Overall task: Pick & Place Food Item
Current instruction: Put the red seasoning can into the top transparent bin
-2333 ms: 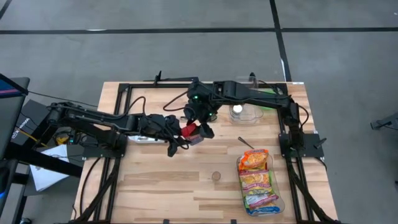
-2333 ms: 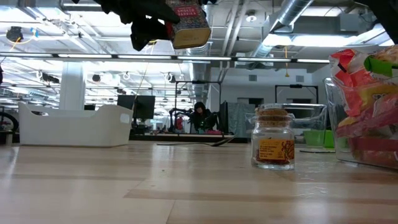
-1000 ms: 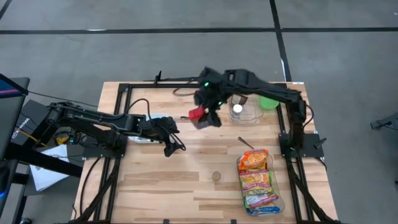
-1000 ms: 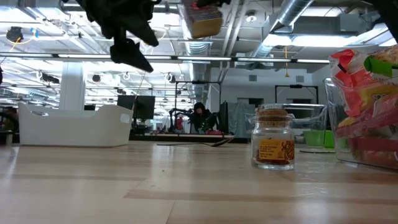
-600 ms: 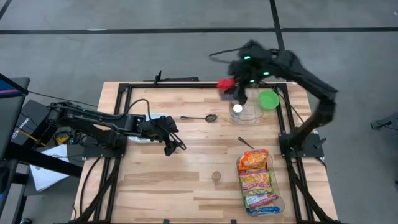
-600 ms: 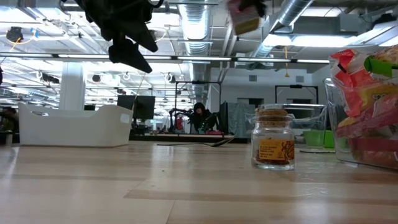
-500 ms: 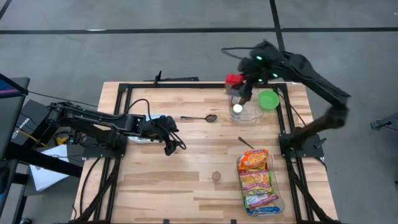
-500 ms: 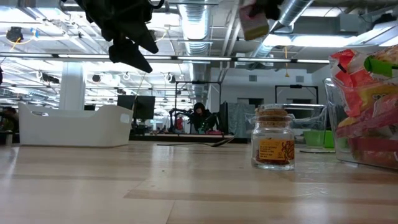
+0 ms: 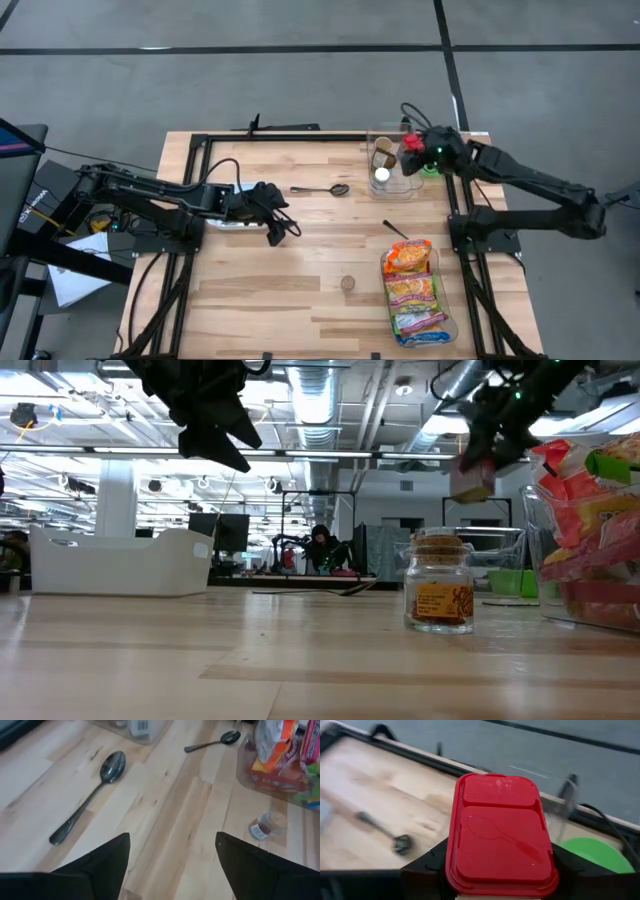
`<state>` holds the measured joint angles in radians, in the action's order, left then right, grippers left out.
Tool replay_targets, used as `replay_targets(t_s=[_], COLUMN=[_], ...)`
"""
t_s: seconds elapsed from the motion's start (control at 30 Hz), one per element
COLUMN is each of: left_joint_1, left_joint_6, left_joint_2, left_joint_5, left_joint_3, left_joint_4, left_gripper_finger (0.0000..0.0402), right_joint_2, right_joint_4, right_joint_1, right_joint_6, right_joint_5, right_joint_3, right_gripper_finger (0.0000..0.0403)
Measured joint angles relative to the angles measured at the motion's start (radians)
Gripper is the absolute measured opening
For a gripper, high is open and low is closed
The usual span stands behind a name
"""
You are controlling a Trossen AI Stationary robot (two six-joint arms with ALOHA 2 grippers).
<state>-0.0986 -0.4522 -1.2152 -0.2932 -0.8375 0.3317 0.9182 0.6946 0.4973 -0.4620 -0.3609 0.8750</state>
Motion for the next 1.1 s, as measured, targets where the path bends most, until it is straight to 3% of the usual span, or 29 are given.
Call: replay_targets(t_s=[0.17,0.33,0.6,1.1], left_joint_1=[0.001,0.001,0.001,0.001], left_joint_6=[-0.001,-0.017,-0.036,-0.076], left_joint_2=[0.000,0.000,0.000,0.000], left_joint_5=[-0.026,-0.030,-0.031,-0.042], left_joint_3=[0.000,0.000,0.000,0.000], left_joint_4=[-0.034,-0.050,-0.064,-0.094], left_gripper_finger=[0.0282,0.0273,0.0251,0.0214], right_joint_2=[0.019,0.061,0.161,0.404], right_joint_4=[-0.022,-0.107,-0.345,-0.561], right_joint_1=[0.002,0.061,0.177,0.184], right_joint_6=[-0.034,-0.036,0.008,0.104], right_joint_5=[-0.120,-0.161,-0.108,-0.112], right_joint_3=[-0.082,-0.140,-0.226,-0.230], right_gripper_finger=[0.0192,0.0192,0.0192,0.0192])
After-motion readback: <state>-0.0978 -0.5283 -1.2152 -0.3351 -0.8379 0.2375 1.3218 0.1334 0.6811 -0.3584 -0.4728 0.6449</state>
